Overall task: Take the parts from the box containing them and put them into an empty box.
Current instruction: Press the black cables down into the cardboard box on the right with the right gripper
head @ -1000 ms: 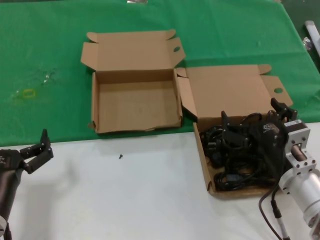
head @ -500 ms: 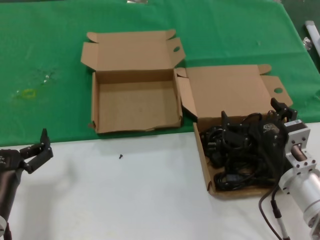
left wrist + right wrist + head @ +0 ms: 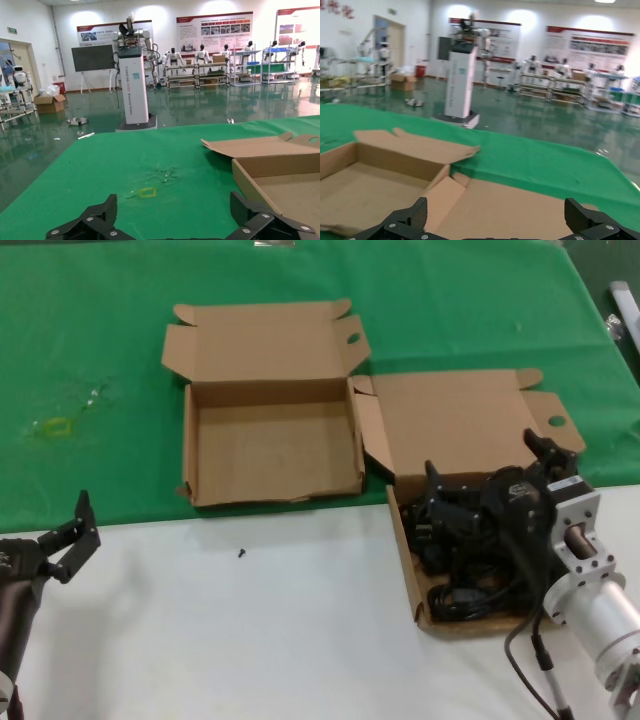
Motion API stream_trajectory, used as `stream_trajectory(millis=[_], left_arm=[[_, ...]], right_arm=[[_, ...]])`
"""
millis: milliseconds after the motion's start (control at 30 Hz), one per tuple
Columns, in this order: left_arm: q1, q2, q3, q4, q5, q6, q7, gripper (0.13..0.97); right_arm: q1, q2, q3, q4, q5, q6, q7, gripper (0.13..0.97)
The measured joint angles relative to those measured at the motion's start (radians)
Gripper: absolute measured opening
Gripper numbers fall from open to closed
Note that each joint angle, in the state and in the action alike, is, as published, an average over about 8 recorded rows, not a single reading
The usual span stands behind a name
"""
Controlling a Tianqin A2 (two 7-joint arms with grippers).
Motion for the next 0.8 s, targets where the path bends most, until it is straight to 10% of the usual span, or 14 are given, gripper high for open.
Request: stream_trajectory(millis=[800], left_arm=[[0.000,0.000,0.000,0.000,0.000,0.000,0.000,0.381]], right_arm=[[0.158,0.457,-0.047,-0.101,-0.005,-0.573,-0.270,0.966]])
